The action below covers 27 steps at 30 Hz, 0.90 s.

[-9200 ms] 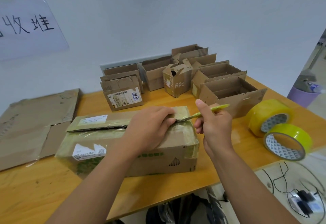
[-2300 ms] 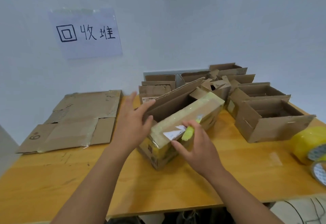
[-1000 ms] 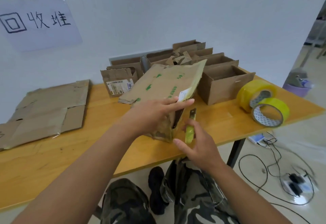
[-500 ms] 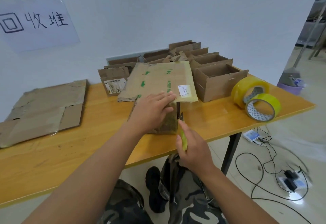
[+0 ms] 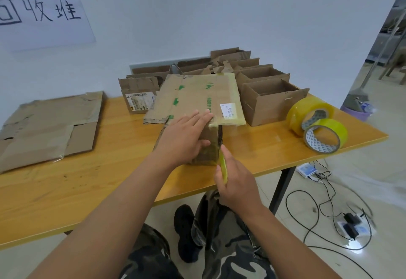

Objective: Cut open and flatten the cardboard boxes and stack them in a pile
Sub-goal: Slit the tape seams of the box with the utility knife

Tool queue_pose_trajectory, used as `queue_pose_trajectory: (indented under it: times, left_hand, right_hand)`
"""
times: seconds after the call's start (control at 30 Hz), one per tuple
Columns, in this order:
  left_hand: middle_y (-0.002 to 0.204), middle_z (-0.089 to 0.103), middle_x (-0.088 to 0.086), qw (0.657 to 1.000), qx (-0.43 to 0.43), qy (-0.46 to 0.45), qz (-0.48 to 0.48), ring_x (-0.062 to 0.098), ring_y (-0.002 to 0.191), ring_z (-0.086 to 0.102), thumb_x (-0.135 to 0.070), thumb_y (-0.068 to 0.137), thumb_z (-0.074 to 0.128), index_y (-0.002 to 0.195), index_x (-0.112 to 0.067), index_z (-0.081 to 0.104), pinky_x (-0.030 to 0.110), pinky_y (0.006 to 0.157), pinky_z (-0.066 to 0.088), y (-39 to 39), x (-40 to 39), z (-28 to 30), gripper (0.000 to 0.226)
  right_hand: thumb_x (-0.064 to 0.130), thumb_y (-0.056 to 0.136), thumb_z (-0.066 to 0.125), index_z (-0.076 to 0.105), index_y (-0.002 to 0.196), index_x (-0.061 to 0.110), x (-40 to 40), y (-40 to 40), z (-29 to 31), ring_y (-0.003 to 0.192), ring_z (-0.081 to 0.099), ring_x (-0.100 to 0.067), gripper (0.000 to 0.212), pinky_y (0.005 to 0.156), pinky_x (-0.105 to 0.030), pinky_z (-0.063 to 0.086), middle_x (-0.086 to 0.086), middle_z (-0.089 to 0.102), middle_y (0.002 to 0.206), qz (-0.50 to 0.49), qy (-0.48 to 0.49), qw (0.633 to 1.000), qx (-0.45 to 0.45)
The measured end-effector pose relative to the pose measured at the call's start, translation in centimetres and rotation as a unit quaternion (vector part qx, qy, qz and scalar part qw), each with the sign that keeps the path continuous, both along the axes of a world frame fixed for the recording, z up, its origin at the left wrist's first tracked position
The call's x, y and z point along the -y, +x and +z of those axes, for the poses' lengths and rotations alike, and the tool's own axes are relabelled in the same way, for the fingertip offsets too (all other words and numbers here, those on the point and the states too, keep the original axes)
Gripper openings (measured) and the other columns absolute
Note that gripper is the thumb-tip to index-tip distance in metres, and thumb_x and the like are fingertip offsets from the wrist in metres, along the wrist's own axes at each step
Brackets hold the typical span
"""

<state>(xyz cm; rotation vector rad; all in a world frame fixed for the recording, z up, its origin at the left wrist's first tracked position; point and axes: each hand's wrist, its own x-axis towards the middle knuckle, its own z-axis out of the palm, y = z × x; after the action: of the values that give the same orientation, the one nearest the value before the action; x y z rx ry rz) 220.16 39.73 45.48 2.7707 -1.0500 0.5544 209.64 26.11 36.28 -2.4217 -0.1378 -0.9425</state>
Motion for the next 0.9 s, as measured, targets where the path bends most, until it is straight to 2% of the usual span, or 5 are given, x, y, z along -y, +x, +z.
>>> queue_pose_trajectory:
  times: [0.3,0.5,0.63,0.8,0.9]
  left_hand:
    - [0.162,0.019,-0.013,1.0,-0.003,-0.014,-0.003,0.011,0.15,0.016,-0.046,0.097,0.053,0.155,-0.033,0.02,0.032,0.12,0.011,0.2,-0.1,-0.4,0.068]
    - [0.162,0.021,-0.014,1.0,-0.008,-0.029,-0.009,0.011,0.149,0.017,-0.046,0.097,0.054,0.155,-0.034,0.022,0.034,0.12,0.012,0.2,-0.4,-0.6,0.067]
    - [0.161,0.023,-0.014,0.999,-0.008,-0.041,-0.009,0.01,0.149,0.018,-0.045,0.096,0.054,0.155,-0.034,0.023,0.035,0.12,0.012,0.2,-0.5,-0.7,0.067]
    - [0.161,0.024,-0.013,0.999,-0.006,-0.044,-0.009,0.011,0.149,0.018,-0.045,0.096,0.055,0.155,-0.034,0.023,0.034,0.12,0.011,0.0,-0.4,-0.7,0.067]
    - [0.161,0.024,-0.013,0.999,-0.008,-0.047,-0.011,0.01,0.149,0.018,-0.044,0.096,0.055,0.155,-0.034,0.023,0.034,0.12,0.011,0.0,-0.4,-0.7,0.068]
  right_hand:
    - [0.016,0.092,0.047,0.056,0.132,-0.007,-0.7,0.2,-0.8,0.07,0.056,-0.021,0.047,0.061,-0.032,0.052,-0.008,0.06,0.08,-0.049,-0.141,0.988,0.039]
    - [0.023,0.098,0.048,0.054,0.136,-0.003,-0.5,-0.1,-0.8,0.074,0.057,-0.021,0.047,0.06,-0.034,0.049,-0.008,0.063,0.085,-0.059,-0.136,0.989,0.014]
    - [0.034,0.102,0.036,0.044,0.145,0.003,-1.3,-0.9,0.4,0.085,0.056,-0.017,0.054,0.072,-0.034,0.05,-0.003,0.063,0.095,-0.042,-0.023,0.998,-0.032]
    - [0.029,0.105,0.041,0.028,0.156,0.02,-1.8,-1.2,2.4,0.112,0.045,-0.001,0.053,0.092,-0.017,0.038,0.012,0.05,0.125,0.023,0.201,0.966,-0.159]
    - [0.024,0.103,0.048,0.037,0.149,0.02,-1.4,-1.1,3.2,0.109,0.058,-0.012,0.048,0.091,-0.03,0.05,0.002,0.061,0.128,-0.01,0.201,0.964,-0.177]
